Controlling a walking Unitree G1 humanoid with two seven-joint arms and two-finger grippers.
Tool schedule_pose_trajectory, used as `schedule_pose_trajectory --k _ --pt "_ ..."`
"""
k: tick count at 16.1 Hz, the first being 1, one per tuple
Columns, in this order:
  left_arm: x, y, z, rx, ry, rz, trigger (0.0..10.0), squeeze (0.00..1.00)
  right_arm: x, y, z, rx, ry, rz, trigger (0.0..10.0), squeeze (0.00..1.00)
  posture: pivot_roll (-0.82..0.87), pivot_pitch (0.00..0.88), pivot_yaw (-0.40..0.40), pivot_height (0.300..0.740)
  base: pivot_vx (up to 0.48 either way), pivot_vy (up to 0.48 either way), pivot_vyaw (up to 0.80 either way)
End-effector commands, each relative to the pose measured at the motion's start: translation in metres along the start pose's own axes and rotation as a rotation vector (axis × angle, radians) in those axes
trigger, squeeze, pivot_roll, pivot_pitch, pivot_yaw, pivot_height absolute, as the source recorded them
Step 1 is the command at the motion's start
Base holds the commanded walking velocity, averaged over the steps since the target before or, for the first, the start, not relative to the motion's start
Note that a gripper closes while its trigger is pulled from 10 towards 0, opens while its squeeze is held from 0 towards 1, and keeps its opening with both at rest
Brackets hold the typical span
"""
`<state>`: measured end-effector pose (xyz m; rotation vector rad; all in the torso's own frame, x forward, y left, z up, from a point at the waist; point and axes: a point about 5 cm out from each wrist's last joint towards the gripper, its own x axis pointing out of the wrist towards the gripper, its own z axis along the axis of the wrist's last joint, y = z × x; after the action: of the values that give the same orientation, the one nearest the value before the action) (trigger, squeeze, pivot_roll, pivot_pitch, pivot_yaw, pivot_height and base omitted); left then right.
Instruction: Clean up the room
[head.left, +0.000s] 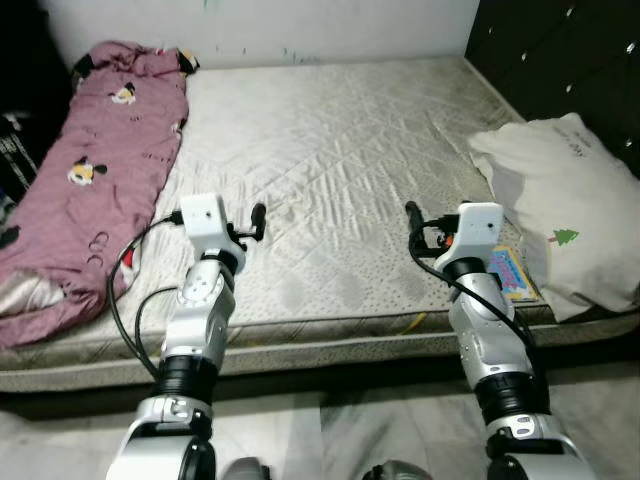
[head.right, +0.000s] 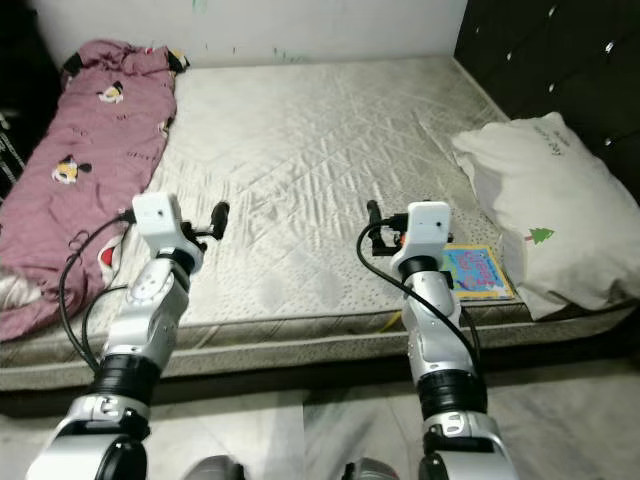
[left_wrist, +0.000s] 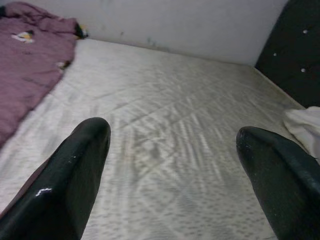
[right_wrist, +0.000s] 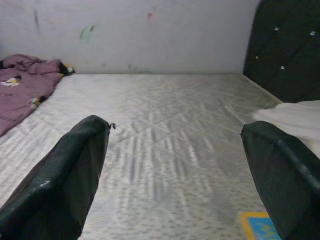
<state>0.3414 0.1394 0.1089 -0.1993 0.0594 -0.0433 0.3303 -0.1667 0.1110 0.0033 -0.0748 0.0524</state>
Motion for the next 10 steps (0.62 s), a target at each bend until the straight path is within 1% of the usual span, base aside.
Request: schedule_pose_trajectory --k 1,3,5,10 --pt "-0.0007 0.0088 0.004 0.031 -0.02 0.018 10.0 0.0 0.0033 0.0095 0.0042 0.008 -0.012 0.032 10.0 0.0 -0.09 0.0 0.05 0.74 0.0 0.0 0.0" --pt "-0.0015 0.0053 0.0054 0.015 -0.027 -0.014 10.0 0.0 0.0035 0.01 0.0036 0.008 -0.008 0.036 10.0 0.0 -0.09 0.0 0.05 0.74 0.0 0.0 0.0" --pt "-0.0023 0.0055 0.0074 -0.005 -0.045 -0.029 10.0 0.0 0.0035 0.0104 0.003 0.008 -0.007 0.039 10.0 0.0 -0.09 0.0 0.053 0.74 0.0 0.0 0.0" --pt "-0.0023 0.0036 0.008 -0.011 -0.048 -0.041 10.0 0.0 0.0032 0.0108 0.0021 0.008 -0.004 0.04 10.0 0.0 -0.09 0.0 0.052 0.74 0.282 0.0 0.0"
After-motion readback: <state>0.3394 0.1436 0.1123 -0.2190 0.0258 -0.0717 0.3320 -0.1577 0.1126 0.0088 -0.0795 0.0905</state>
